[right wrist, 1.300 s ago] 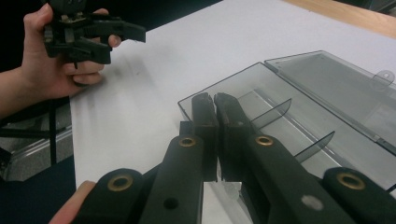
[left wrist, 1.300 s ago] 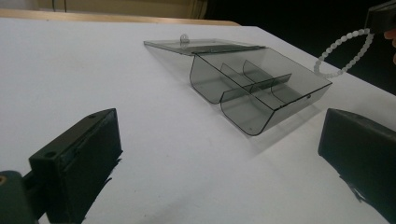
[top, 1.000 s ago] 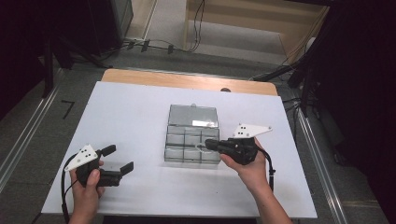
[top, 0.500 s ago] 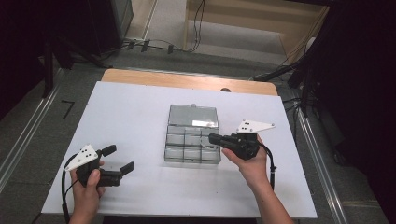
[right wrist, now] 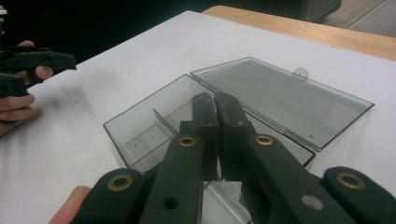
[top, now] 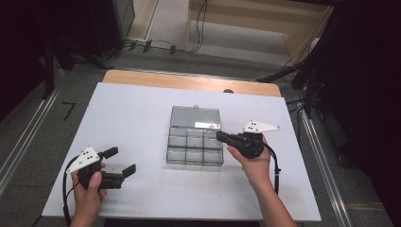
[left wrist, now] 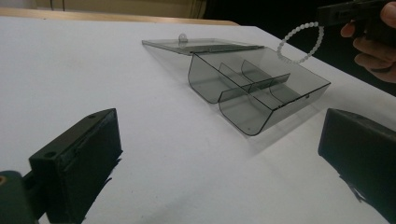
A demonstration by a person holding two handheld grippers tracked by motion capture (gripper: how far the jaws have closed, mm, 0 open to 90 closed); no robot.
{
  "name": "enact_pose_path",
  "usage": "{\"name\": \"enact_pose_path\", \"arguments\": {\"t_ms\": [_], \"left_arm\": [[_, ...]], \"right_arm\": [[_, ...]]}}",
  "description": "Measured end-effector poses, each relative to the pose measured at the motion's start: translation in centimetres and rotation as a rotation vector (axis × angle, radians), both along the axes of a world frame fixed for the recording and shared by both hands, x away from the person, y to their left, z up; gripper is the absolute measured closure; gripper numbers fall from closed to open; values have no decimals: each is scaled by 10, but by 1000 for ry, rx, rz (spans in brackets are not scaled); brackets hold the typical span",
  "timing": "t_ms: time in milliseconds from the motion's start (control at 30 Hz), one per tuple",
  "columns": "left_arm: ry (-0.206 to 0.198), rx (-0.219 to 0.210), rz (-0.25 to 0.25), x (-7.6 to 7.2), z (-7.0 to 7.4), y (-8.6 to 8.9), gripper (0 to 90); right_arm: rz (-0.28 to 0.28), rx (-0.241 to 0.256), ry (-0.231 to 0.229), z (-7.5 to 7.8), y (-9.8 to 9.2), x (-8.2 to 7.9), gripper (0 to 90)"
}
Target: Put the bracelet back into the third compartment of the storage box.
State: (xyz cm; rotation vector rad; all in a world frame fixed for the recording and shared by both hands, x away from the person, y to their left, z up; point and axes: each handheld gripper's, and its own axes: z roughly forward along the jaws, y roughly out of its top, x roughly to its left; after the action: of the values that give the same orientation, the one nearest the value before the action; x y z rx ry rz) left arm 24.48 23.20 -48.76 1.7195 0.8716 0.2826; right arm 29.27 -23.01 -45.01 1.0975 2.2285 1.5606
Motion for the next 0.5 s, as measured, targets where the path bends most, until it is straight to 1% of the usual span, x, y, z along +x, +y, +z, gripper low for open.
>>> {"name": "enact_pose_path", "arguments": {"t_ms": [233,400,500], "left_arm": [[1,-1,-2,0,0,-1,0],[4,-1,-3,0,0,-2,0],[3,-2,-3,0,0,-2,0]], "right_arm": [[-36,-18,-5,-10,-1,5,857],[-52,-30,-25,-16,1,7,857],[-61,-26,-18,-21,1,10,857]]}}
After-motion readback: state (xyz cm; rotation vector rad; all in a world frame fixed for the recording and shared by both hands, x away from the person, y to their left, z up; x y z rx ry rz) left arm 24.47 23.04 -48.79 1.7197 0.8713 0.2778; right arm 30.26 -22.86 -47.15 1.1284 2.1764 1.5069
